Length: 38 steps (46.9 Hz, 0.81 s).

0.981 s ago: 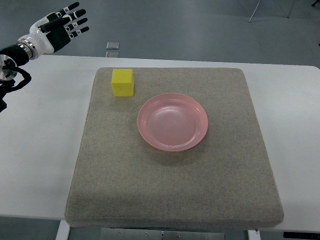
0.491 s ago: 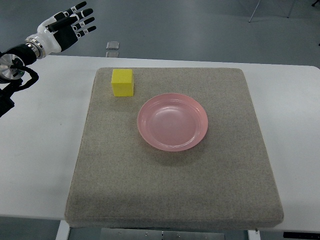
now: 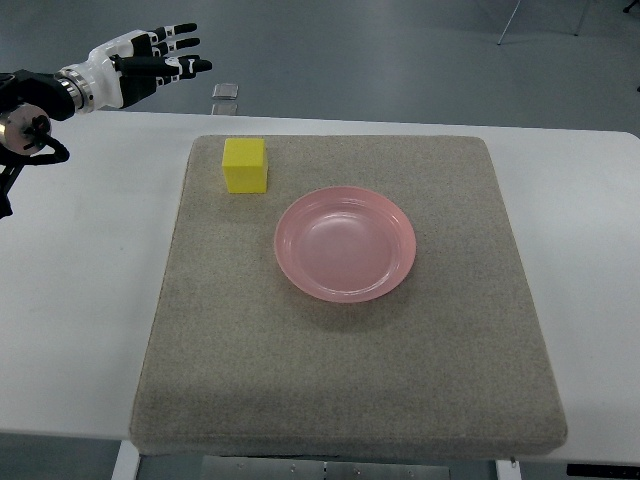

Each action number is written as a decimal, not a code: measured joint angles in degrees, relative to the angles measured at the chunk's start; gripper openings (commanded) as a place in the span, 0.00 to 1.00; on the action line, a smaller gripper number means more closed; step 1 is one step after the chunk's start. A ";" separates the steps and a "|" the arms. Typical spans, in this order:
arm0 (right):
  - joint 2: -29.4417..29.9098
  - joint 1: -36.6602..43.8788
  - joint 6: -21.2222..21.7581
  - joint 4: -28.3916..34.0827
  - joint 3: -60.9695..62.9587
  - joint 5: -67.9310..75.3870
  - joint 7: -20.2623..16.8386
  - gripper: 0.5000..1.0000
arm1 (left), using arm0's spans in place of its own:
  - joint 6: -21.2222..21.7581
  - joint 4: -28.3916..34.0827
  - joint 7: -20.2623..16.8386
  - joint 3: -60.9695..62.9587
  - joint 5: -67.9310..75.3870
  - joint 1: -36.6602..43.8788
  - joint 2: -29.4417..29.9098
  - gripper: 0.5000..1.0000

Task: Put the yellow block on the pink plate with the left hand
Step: 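Move the left hand toward the yellow cube, fingers open, then close the left hand's fingers around the yellow cube and grasp it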

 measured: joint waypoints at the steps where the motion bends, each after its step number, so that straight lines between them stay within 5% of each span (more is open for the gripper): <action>1: 0.00 0.00 0.00 0.00 0.00 0.00 0.00 0.85 | 0.00 -0.28 -0.48 0.00 2.68 -0.05 0.02 0.99; 14: 0.00 0.00 0.00 -0.01 0.00 -0.03 0.00 0.85 | 0.02 -7.49 -6.66 0.12 34.03 -0.43 0.68 0.99; 24: 0.00 0.01 0.00 -0.01 0.00 -0.02 0.01 0.85 | 0.09 -12.83 -6.89 3.12 46.74 -0.82 0.99 0.98; 38: 0.00 0.00 0.01 0.00 0.00 -0.01 0.00 0.85 | 0.90 -12.48 -6.77 3.60 54.42 -0.99 -0.08 0.98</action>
